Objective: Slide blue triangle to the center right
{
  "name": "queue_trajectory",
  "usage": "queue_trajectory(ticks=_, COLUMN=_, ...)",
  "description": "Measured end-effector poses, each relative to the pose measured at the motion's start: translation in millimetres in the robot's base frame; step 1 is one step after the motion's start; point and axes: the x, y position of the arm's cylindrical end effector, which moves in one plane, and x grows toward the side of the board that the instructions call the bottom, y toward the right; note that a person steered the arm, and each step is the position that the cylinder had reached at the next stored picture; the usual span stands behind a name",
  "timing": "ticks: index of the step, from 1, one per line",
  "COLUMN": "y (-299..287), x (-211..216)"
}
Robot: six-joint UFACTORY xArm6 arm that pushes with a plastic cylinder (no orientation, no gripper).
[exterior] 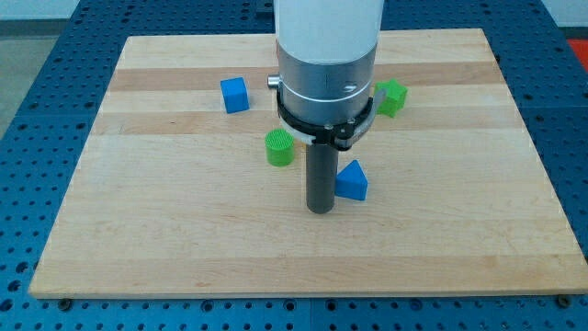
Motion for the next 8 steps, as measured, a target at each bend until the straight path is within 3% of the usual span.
queue_trajectory(ticks=4, y=60, x=-35)
queue_trajectory(ticks=8, y=68, x=-79)
